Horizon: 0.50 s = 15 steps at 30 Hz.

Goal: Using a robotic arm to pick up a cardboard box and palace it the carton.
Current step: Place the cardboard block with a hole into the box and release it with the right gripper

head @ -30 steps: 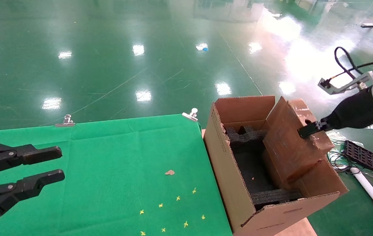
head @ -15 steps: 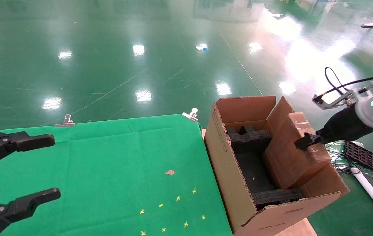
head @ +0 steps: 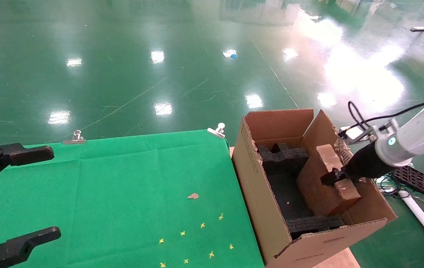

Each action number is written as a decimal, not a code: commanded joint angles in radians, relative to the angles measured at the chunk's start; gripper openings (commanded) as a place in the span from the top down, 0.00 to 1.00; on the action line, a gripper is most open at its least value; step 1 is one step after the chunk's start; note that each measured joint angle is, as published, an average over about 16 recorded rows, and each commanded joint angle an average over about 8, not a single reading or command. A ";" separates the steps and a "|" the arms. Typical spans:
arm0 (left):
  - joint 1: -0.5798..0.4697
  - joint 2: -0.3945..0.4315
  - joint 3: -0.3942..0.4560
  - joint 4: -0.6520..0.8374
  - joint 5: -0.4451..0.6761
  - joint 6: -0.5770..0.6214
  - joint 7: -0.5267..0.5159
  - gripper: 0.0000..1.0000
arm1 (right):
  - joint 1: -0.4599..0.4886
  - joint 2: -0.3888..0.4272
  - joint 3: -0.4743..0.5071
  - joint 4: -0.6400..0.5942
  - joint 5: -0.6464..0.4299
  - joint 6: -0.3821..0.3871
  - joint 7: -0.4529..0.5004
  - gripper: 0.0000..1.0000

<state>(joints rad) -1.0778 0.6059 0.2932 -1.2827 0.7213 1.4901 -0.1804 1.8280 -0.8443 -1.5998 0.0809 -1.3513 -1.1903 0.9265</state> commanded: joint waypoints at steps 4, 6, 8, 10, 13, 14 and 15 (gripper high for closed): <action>0.000 0.000 0.000 0.000 0.000 0.000 0.000 0.00 | -0.072 -0.020 0.014 -0.015 0.023 0.057 -0.006 1.00; 0.000 0.000 0.000 0.000 0.000 0.000 0.000 0.00 | -0.104 -0.028 0.021 -0.019 0.033 0.087 -0.014 1.00; 0.000 0.000 0.001 0.000 0.000 0.000 0.000 0.00 | -0.134 -0.034 0.029 -0.024 0.045 0.116 -0.023 1.00; 0.000 0.000 0.001 0.000 0.000 0.000 0.000 0.00 | -0.159 -0.037 0.040 -0.027 0.060 0.143 -0.034 1.00; 0.000 0.000 0.001 0.000 -0.001 0.000 0.000 0.00 | -0.186 -0.033 0.058 -0.028 0.087 0.176 -0.060 0.98; 0.000 0.000 0.001 0.000 -0.001 0.000 0.000 0.00 | -0.192 -0.030 0.065 -0.027 0.097 0.184 -0.072 0.86; 0.000 0.000 0.001 0.000 -0.001 0.000 0.000 0.00 | -0.197 -0.026 0.072 -0.026 0.106 0.191 -0.083 0.73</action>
<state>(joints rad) -1.0780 0.6055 0.2942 -1.2827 0.7207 1.4897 -0.1799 1.6401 -0.8680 -1.5302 0.0553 -1.2483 -1.0127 0.8424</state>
